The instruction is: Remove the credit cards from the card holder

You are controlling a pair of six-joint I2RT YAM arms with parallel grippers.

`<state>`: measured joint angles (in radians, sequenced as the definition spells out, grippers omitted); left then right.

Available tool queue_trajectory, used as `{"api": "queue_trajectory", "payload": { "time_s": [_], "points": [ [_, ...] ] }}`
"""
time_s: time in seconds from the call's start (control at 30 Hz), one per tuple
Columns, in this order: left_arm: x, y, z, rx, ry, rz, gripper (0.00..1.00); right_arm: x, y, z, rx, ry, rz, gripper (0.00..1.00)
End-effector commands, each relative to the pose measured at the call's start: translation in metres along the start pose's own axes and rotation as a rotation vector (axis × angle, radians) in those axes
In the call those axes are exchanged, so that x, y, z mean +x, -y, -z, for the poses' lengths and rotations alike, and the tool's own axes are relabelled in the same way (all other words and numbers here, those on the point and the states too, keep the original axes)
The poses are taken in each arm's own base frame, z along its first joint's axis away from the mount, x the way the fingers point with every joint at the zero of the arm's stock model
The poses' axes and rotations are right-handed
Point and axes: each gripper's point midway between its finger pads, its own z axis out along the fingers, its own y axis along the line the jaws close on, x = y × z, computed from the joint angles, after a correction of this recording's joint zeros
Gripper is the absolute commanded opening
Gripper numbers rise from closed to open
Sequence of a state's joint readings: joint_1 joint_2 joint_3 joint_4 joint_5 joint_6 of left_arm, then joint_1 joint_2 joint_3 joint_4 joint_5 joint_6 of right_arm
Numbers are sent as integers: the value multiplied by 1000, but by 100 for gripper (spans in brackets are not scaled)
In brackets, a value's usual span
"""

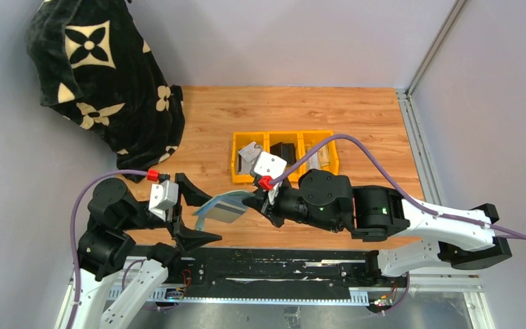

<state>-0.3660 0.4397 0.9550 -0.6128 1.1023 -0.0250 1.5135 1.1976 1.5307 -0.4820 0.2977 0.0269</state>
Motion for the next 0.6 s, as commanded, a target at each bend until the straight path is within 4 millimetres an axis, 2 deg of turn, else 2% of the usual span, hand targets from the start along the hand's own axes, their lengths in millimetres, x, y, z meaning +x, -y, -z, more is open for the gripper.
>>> {"api": "queue_trajectory", "payload": {
  "time_s": [0.0, 0.1, 0.2, 0.27, 0.4, 0.43, 0.57],
  "points": [
    [-11, -9, -3, -31, 50, -8, 83, -27, -11, 12, -82, 99, -82, 0],
    [-22, -13, -7, -37, 102, 50, 74, -29, -21, 13, -141, 135, -111, 0],
    [-28, -6, -10, 16, 126, 96, 66, -27, -21, 15, -142, 156, -152, 0],
    [-24, -1, -10, 52, 110, 106, 55, -23, -19, 16, -142, 175, -183, 0],
    [-9, 12, -7, 123, 44, 149, 46, -27, -11, 23, -151, 252, -264, 0],
    [-6, 14, -7, 137, 34, 158, 42, -26, -10, 23, -160, 260, -281, 0],
    [-5, 11, -7, 123, 18, 176, 8, -21, -15, 19, -203, 254, -323, 0]
  ]
}}
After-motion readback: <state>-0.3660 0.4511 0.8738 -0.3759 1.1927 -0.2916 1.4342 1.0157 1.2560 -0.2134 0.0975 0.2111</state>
